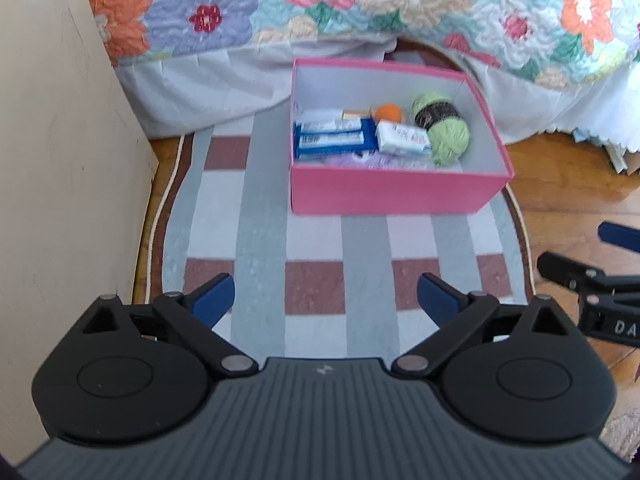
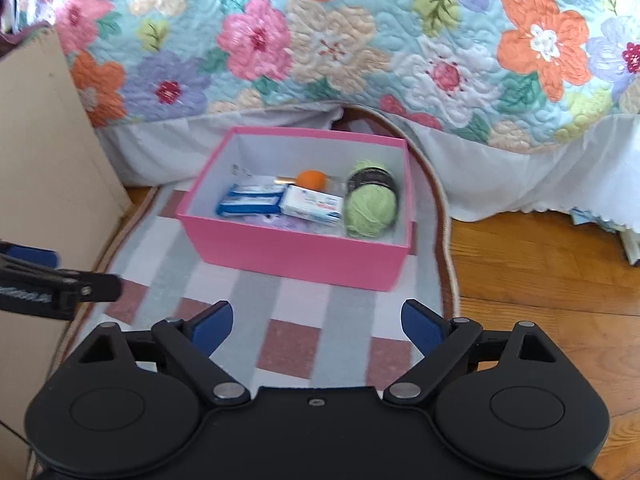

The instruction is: Organize objects

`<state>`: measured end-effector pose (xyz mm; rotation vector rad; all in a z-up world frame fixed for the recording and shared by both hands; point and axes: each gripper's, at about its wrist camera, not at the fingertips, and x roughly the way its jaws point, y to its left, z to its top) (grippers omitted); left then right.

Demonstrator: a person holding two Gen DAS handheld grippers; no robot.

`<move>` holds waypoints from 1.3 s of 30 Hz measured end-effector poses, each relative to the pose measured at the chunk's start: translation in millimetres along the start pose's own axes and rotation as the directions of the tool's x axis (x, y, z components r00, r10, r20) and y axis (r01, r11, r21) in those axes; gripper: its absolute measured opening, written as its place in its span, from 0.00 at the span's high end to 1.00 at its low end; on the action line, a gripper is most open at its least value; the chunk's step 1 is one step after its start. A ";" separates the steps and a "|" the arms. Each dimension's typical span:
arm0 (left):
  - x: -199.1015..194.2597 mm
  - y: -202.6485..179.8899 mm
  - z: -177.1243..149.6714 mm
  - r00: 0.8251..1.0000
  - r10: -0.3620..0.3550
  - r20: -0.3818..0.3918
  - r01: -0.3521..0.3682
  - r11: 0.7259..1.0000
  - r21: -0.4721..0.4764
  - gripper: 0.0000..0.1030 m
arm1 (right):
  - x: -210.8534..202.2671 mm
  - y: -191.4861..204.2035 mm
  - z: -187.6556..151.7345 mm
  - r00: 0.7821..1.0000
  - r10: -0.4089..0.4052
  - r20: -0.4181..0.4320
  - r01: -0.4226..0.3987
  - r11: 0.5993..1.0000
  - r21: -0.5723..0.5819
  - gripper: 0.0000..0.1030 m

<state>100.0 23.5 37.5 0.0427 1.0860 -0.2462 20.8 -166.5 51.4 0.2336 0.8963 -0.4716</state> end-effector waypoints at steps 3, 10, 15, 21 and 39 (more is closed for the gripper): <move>0.2 0.1 0.7 1.000 -0.007 -0.007 0.007 1.000 -0.018 0.04 | 2.4 -1.8 0.3 1.000 -0.002 -0.009 0.002 1.000 0.001 0.09; 0.9 -4.4 1.1 0.999 0.030 -0.030 -0.031 0.999 -0.023 0.04 | -2.3 -6.1 0.5 1.000 0.006 -0.018 -0.006 0.999 0.053 0.09; 6.2 -3.8 0.7 0.997 0.053 -0.061 -0.055 0.998 -0.039 0.04 | -6.6 -4.7 -0.7 1.000 -0.002 -0.025 0.003 0.999 0.051 0.09; 8.2 -1.4 -0.7 0.994 0.083 -0.073 -0.087 0.995 -0.051 0.04 | -7.5 -2.6 -1.5 0.999 -0.006 -0.037 0.007 0.999 0.046 0.09; 7.4 -2.1 -4.1 0.992 0.090 -0.087 -0.094 0.995 -0.033 0.04 | -0.1 3.3 -5.1 0.995 -0.041 -0.086 0.045 0.998 0.042 0.09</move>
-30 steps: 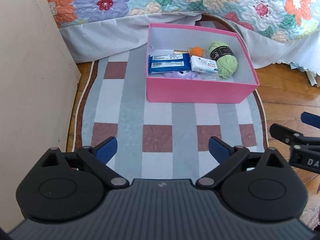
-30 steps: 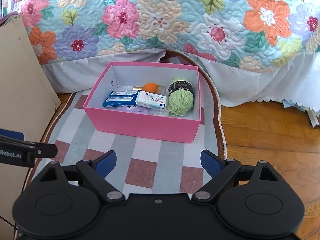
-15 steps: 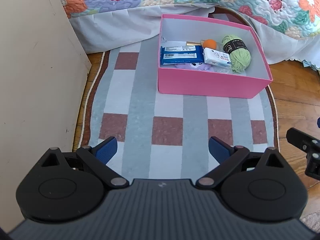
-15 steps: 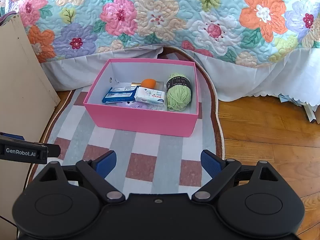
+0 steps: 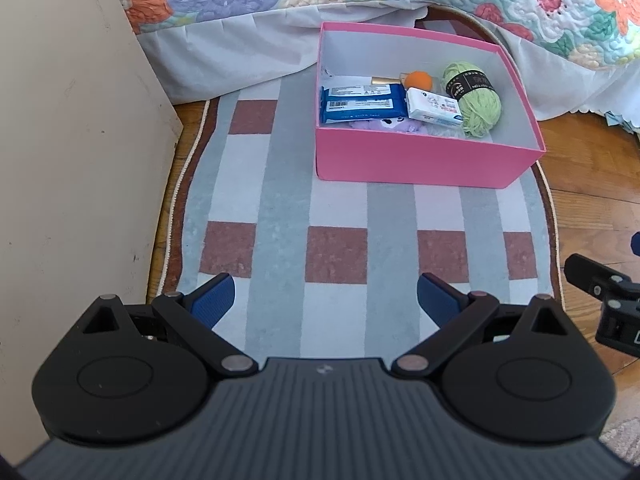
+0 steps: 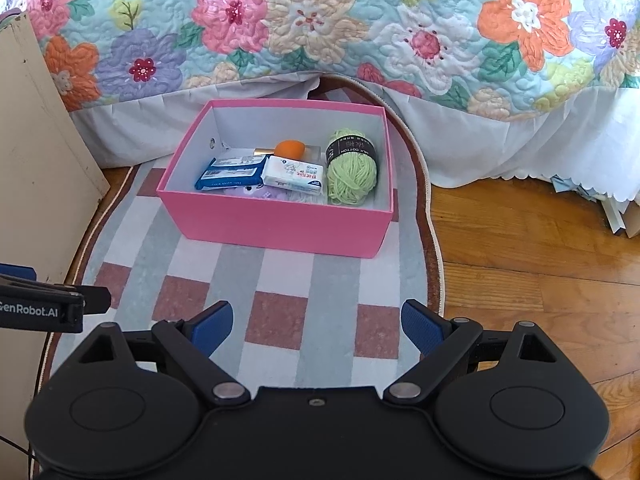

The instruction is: Organize objects

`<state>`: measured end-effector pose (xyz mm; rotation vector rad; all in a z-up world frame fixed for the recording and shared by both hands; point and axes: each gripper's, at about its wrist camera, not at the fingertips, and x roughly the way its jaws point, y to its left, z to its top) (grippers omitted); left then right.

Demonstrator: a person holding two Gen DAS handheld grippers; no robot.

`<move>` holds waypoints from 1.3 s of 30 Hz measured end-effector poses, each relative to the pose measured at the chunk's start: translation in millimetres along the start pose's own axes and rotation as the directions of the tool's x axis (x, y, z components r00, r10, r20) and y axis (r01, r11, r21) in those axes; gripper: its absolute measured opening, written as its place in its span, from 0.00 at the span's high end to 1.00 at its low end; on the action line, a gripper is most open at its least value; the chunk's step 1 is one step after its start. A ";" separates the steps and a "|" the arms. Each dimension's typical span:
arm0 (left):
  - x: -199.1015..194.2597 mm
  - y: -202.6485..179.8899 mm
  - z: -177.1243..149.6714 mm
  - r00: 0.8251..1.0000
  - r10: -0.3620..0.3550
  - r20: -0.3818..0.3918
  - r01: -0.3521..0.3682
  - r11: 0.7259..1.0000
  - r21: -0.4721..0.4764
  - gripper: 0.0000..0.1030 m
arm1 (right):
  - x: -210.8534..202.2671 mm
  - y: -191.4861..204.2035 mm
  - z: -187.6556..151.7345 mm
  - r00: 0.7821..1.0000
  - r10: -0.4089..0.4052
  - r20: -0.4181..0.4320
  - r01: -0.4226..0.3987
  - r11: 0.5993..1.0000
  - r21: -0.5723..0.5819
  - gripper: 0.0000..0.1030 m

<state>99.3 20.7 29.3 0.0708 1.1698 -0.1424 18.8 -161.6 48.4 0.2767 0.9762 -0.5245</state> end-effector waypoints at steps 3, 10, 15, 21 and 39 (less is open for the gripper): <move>-1.0 0.6 -0.7 1.000 0.005 0.005 -0.005 1.000 0.005 0.04 | -0.6 0.3 0.2 1.000 -0.001 0.000 0.001 1.000 -0.001 0.09; -4.3 1.9 -1.4 1.000 0.019 0.019 -0.019 1.000 0.012 0.04 | -1.8 -5.3 0.2 1.000 -0.006 -0.004 0.006 1.000 0.008 0.09; -4.2 3.0 -1.7 1.000 0.021 0.018 -0.022 1.000 0.012 0.04 | -1.0 -7.5 -0.5 1.000 -0.015 -0.014 0.015 1.000 0.011 0.09; -3.7 3.3 -3.2 0.999 0.029 0.013 -0.029 0.999 0.019 0.04 | -1.2 -7.6 -0.8 1.000 -0.018 -0.016 0.018 1.000 0.013 0.09; -1.6 5.1 -5.2 1.000 0.021 -0.010 -0.021 1.000 0.010 0.04 | 2.3 -12.8 -4.0 0.998 -0.043 -0.037 0.045 0.998 0.054 0.09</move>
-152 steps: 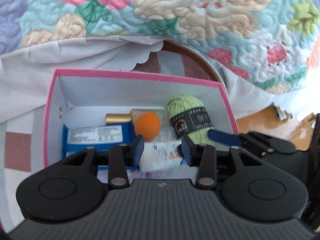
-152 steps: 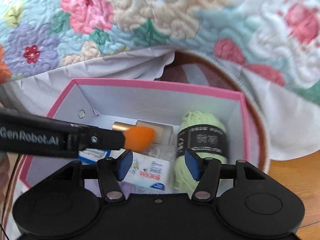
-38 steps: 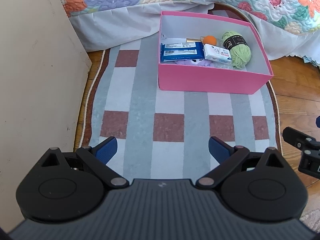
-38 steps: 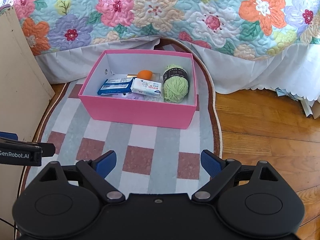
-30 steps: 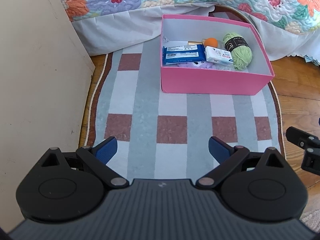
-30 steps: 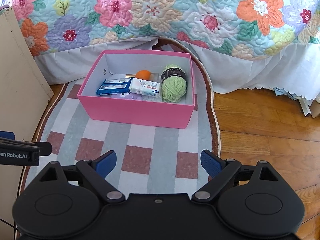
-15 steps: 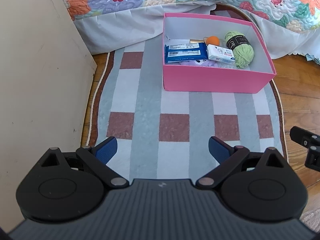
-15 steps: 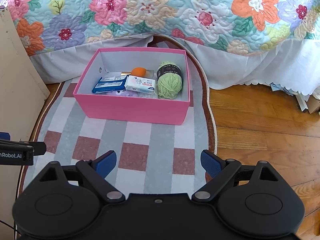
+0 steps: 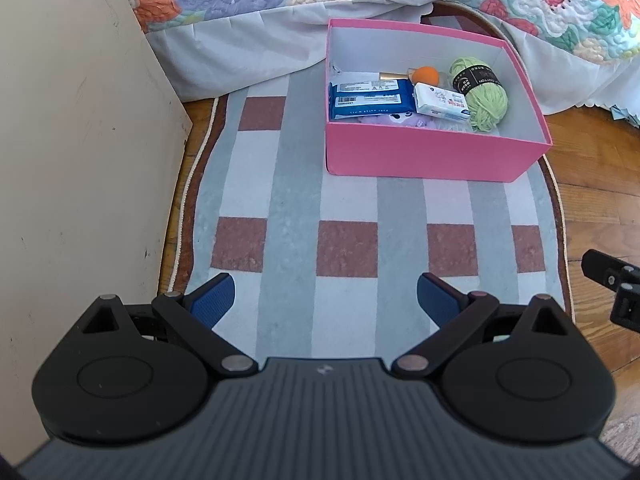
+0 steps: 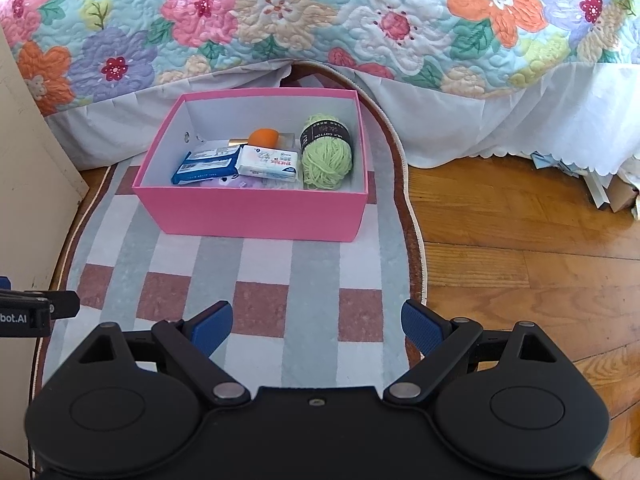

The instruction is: Organize objects

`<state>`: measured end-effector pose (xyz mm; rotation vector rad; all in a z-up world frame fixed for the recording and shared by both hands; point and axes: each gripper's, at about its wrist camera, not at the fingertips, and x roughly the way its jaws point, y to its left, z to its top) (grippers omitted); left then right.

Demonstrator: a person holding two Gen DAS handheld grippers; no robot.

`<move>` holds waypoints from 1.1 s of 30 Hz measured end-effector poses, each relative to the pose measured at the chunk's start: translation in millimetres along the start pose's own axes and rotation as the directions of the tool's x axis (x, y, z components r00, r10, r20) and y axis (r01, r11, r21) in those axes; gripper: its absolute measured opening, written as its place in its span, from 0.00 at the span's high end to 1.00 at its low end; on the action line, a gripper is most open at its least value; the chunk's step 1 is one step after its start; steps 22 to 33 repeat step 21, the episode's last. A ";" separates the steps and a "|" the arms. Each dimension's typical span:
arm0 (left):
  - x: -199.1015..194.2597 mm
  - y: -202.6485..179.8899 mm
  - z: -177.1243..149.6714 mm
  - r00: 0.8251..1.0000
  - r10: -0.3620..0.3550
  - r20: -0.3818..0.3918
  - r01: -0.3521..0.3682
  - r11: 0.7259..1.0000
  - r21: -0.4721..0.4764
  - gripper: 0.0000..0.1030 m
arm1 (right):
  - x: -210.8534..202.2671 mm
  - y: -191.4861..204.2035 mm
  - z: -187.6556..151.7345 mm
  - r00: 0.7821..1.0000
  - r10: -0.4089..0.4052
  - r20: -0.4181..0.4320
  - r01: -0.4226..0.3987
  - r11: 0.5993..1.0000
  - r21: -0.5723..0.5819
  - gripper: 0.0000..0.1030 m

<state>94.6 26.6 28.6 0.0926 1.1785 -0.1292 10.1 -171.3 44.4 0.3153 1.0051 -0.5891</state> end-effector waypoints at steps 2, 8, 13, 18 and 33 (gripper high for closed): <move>-0.1 -0.6 -0.5 1.000 0.002 -0.001 -0.002 1.000 -0.002 0.04 | -1.1 -0.1 -0.5 1.000 0.000 0.000 0.000 1.000 0.001 0.09; 2.2 -1.1 0.6 1.000 0.006 -0.017 -0.006 1.000 0.007 0.03 | -1.6 -0.6 -1.1 1.000 -0.001 -0.001 0.001 1.000 0.001 0.09; 0.1 -0.2 1.7 1.000 -0.007 -0.004 0.007 1.000 0.019 0.03 | -2.3 -1.8 -2.0 1.000 -0.002 -0.001 0.002 1.000 0.000 0.09; -1.8 -0.2 3.1 1.000 -0.005 0.007 0.005 1.000 0.021 0.01 | -2.1 -2.5 -3.3 1.000 -0.003 -0.003 0.003 1.000 -0.001 0.09; -1.2 0.5 4.1 1.000 -0.002 0.004 0.002 1.000 0.017 0.01 | -1.9 -2.4 -4.2 1.000 -0.006 -0.005 0.006 1.000 -0.002 0.09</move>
